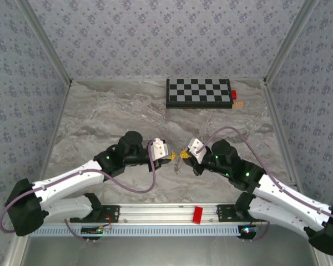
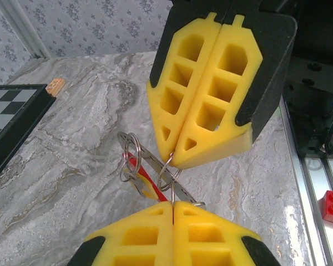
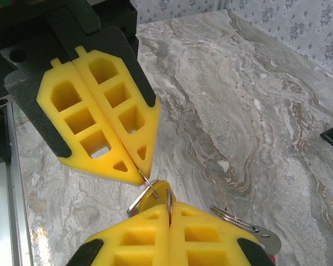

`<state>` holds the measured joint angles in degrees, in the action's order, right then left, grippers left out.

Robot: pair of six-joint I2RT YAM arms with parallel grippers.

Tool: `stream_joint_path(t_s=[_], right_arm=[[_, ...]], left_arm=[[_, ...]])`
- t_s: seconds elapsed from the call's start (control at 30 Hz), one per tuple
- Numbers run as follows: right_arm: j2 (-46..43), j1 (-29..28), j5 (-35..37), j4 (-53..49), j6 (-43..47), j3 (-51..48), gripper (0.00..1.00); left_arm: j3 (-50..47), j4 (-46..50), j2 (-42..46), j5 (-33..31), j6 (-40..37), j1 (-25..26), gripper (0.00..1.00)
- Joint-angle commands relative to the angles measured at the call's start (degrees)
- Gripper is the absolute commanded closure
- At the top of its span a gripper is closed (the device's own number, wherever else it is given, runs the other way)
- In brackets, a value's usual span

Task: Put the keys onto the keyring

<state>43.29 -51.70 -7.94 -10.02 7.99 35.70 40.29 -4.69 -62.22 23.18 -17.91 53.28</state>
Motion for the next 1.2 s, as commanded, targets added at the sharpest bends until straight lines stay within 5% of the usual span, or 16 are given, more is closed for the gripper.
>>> stream_joint_path(t_s=[0.0, 0.4, 1.17], right_arm=[[0.0, -0.4, -0.6, 1.6, 0.7, 0.1, 1.0], [-1.3, -0.3, 1.4, 1.5, 0.4, -0.4, 1.0], [0.0, -0.3, 0.6, 1.8, 0.6, 0.0, 1.0]], left_arm=[[0.8, -0.8, -0.3, 1.2, 0.5, 0.1, 1.0], [-0.3, -1.9, 1.4, -2.6, 0.5, 0.0, 1.0], [0.5, -1.2, 0.1, -0.1, 0.8, -0.1, 1.0]])
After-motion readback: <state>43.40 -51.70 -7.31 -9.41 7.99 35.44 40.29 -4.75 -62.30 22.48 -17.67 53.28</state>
